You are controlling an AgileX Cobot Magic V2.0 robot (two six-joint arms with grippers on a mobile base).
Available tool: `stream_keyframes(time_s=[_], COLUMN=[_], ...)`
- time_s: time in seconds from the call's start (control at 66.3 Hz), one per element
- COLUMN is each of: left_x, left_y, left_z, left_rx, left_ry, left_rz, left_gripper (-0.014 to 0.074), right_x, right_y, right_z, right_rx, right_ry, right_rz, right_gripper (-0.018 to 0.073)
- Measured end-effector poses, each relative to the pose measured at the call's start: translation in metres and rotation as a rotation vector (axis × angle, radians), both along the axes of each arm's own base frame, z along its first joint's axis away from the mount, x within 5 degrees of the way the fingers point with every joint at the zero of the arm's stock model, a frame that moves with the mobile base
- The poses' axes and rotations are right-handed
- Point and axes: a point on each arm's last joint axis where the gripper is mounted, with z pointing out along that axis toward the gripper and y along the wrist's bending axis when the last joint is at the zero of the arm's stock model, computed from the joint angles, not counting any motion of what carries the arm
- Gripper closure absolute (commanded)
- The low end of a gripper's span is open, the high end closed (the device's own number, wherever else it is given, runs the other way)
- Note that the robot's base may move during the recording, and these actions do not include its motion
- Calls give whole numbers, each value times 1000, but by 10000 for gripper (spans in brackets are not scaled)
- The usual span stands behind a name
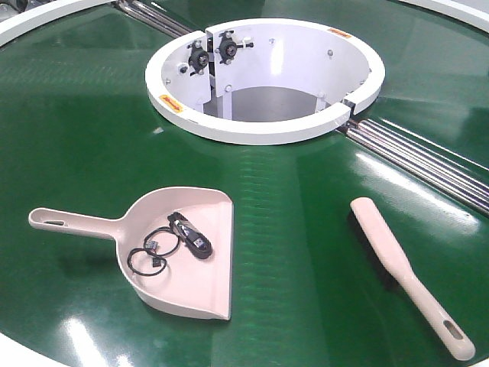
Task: Clean and inspect green conveyor with broom and dustpan
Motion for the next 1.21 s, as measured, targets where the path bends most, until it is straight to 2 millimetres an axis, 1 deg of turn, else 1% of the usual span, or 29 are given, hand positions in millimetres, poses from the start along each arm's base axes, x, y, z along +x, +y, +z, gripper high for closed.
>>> stream_keyframes(time_s=[0.785, 0.905, 1.086, 1.132, 1.207], left_x=[0, 0, 0, -1, -3], left_y=[0, -1, 2, 5, 8], left_z=[-1, -13, -46, -48, -43], left_rx=[-1, -22, -133, -156, -200], left_ry=[-2, 3, -45, -77, -163], left_rz=[-1, -7, 73, 109, 162], left_gripper=[604, 604, 604, 604, 604], right_x=[0, 0, 0, 0, 0], right_y=[0, 0, 0, 0, 0], right_z=[-1, -1, -1, -1, -1], right_rx=[7, 6, 7, 7, 6], right_ry=[7, 8, 7, 7, 8], right_rz=[3, 3, 3, 3, 3], right_gripper=[569, 569, 569, 569, 569])
